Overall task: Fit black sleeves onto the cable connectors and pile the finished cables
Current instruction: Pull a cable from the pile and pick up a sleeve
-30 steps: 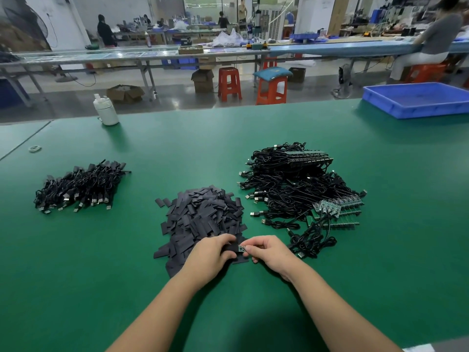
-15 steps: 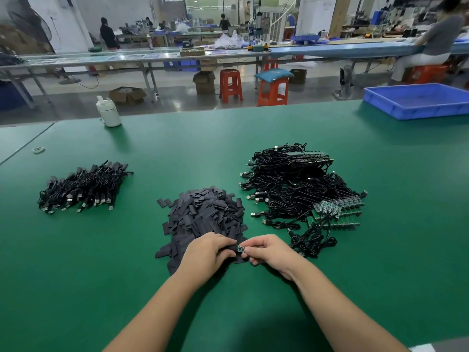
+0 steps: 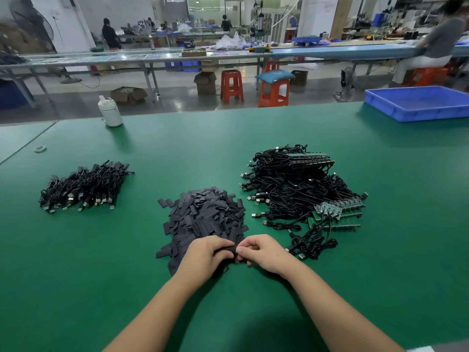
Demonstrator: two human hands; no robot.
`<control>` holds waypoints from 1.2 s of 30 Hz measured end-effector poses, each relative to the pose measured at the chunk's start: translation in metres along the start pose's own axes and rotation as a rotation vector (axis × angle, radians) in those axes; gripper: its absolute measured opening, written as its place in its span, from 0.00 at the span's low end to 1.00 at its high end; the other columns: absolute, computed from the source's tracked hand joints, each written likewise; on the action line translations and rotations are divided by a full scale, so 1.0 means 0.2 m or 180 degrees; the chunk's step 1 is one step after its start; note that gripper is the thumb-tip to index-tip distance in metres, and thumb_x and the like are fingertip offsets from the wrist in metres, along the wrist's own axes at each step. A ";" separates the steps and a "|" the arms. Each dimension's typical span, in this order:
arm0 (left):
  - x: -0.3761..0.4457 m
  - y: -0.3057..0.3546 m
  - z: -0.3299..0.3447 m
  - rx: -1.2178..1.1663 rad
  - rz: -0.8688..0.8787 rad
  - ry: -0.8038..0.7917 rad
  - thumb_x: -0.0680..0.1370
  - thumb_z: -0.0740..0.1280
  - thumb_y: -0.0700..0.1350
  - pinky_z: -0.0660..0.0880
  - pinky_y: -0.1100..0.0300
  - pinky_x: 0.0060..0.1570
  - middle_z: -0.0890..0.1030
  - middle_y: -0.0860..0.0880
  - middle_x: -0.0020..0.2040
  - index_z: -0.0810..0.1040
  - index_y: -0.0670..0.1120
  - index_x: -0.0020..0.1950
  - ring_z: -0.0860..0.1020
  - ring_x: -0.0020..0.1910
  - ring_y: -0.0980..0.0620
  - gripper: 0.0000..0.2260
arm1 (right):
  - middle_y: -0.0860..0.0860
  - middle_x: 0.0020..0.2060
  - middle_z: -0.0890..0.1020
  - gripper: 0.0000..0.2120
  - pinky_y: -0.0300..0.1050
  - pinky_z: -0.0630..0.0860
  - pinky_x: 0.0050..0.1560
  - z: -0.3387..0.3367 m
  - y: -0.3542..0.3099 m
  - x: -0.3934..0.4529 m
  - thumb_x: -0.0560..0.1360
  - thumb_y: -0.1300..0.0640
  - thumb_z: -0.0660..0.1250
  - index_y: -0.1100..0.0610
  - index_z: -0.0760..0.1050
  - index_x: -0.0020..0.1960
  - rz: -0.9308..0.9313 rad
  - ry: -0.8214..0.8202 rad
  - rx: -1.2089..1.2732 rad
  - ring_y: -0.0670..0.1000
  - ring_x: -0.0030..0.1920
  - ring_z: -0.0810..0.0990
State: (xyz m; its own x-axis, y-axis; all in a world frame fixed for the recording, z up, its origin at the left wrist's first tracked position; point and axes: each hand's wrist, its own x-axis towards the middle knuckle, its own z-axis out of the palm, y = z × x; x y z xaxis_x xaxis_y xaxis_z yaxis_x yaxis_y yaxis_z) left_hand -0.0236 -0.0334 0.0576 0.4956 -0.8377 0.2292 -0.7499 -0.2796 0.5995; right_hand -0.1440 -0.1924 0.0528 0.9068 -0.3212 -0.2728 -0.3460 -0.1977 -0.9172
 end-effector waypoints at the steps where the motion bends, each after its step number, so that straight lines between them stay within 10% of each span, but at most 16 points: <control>1: 0.00 0.00 0.00 -0.0111 -0.0096 0.0057 0.73 0.75 0.46 0.71 0.72 0.49 0.84 0.56 0.45 0.85 0.51 0.54 0.79 0.45 0.60 0.10 | 0.50 0.41 0.86 0.07 0.39 0.76 0.40 0.00 -0.01 0.00 0.81 0.56 0.66 0.58 0.81 0.51 -0.0015 -0.0036 -0.0037 0.45 0.32 0.76; 9: -0.01 0.01 -0.01 -0.0301 -0.0212 0.0117 0.74 0.75 0.47 0.71 0.73 0.49 0.84 0.58 0.46 0.86 0.51 0.54 0.79 0.46 0.64 0.09 | 0.48 0.33 0.83 0.12 0.39 0.69 0.33 0.01 -0.04 -0.04 0.81 0.56 0.64 0.53 0.81 0.41 -0.0032 0.0032 0.0048 0.45 0.28 0.69; 36: 0.01 0.08 0.01 -0.0229 0.0099 0.0234 0.73 0.75 0.44 0.68 0.77 0.49 0.82 0.58 0.45 0.85 0.51 0.54 0.77 0.46 0.64 0.10 | 0.62 0.47 0.86 0.13 0.40 0.77 0.44 -0.05 -0.07 -0.04 0.83 0.62 0.60 0.69 0.80 0.55 -0.0003 -0.0154 0.0018 0.48 0.39 0.82</control>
State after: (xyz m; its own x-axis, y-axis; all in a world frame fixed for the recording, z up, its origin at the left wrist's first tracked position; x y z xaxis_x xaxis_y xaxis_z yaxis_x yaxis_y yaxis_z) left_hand -0.0359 -0.0405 0.0653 0.5054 -0.8081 0.3026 -0.7333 -0.2174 0.6442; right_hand -0.1482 -0.1955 0.0704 0.9178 -0.2759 -0.2854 -0.3438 -0.1929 -0.9190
